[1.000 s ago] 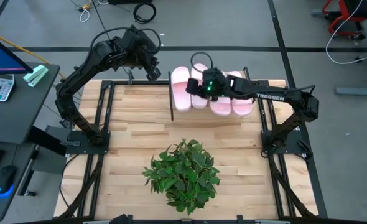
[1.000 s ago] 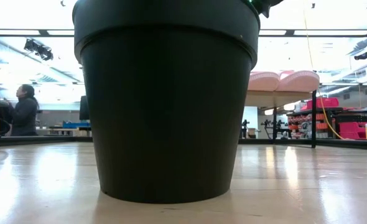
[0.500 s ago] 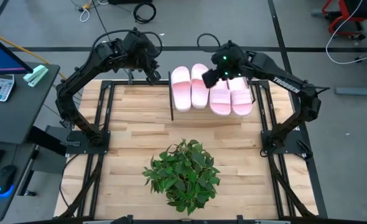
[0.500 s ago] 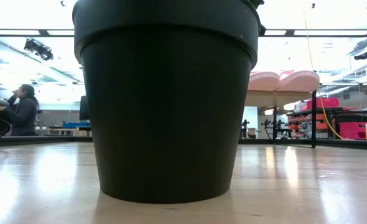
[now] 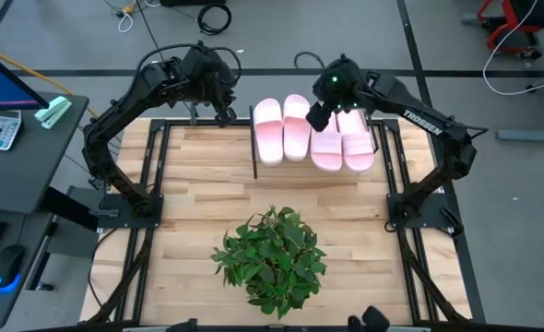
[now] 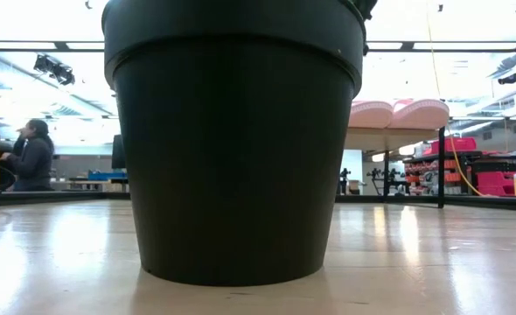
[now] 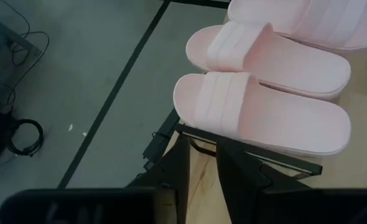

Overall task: Pick and place slides into the shelf
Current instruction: Adjust the slide on the shelf, then return to Home Position

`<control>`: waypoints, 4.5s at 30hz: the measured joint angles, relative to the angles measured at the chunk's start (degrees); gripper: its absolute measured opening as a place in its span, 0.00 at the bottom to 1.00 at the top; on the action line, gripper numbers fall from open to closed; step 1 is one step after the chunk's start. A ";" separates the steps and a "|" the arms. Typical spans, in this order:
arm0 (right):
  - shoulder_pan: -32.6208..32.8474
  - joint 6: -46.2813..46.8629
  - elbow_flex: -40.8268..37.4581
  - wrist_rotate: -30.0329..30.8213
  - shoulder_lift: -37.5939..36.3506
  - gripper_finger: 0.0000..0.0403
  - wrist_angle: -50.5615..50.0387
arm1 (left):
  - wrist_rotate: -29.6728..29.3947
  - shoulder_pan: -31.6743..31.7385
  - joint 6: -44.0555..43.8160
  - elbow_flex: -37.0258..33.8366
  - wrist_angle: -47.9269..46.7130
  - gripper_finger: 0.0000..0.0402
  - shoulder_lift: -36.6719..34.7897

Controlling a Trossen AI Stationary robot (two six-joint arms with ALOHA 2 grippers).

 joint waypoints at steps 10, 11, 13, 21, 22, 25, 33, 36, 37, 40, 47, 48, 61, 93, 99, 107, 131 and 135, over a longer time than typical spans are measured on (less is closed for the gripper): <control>-9.34 1.33 0.00 -7.68 0.04 0.46 4.02 | 0.01 0.00 -3.36 0.00 -0.01 0.20 0.00; -10.05 2.18 0.00 -8.32 0.04 0.44 4.04 | 0.01 0.00 -4.43 0.00 0.00 0.21 0.00; -11.59 3.51 0.00 -9.52 0.05 0.42 4.04 | 0.02 0.00 -6.35 0.00 0.01 0.21 0.03; -14.86 7.63 0.00 -20.19 5.24 0.21 7.45 | 0.01 -0.85 -10.57 0.00 0.07 0.21 0.11; -14.80 7.64 0.00 -21.26 6.02 0.17 7.96 | 0.00 -0.92 -10.95 0.00 0.06 0.21 0.11; -14.70 7.94 -0.02 -22.65 8.03 0.04 10.93 | 0.01 -0.94 -12.41 0.00 0.04 0.19 0.11; -14.37 10.95 0.00 -26.31 13.74 0.01 15.15 | -0.01 -0.92 -13.60 0.00 0.04 0.18 0.13; -14.36 12.66 0.00 -27.67 15.25 0.01 17.11 | 0.01 -0.92 -13.58 0.00 0.04 0.19 0.13; -14.36 13.02 0.00 -28.18 15.68 0.01 17.66 | 0.01 -0.92 -13.58 0.00 0.04 0.19 0.13; -14.36 14.07 0.00 -29.12 16.66 0.01 18.72 | -0.01 -0.92 -13.56 0.00 0.04 0.19 0.15; -13.88 14.99 0.04 -31.02 18.01 0.01 18.81 | 0.01 -0.92 -13.54 0.00 0.03 0.20 0.15; -13.62 14.99 0.04 -30.81 18.01 0.01 18.81 | 0.01 -0.92 -13.53 0.00 0.04 0.20 0.15; -12.02 14.52 0.07 -23.00 17.99 0.00 18.22 | 0.01 -2.68 -11.99 0.00 0.04 0.17 0.17; -12.02 12.30 0.07 -18.42 17.79 0.00 17.72 | -0.01 -5.40 -12.05 0.00 0.04 0.17 0.17; -12.61 12.46 0.07 -20.73 19.19 0.00 16.29 | -0.01 -5.40 -12.01 0.00 0.04 0.16 0.17; -12.81 10.59 0.07 -26.32 19.26 0.00 16.00 | -0.01 -5.38 -11.99 0.00 0.04 0.18 0.17; -12.94 9.28 0.11 -25.78 19.26 0.07 15.49 | -0.03 -5.40 -11.90 0.00 0.06 0.16 0.17; -13.57 8.96 2.33 -25.23 19.28 0.16 15.31 | -0.23 -5.31 -11.79 0.00 0.06 0.14 0.17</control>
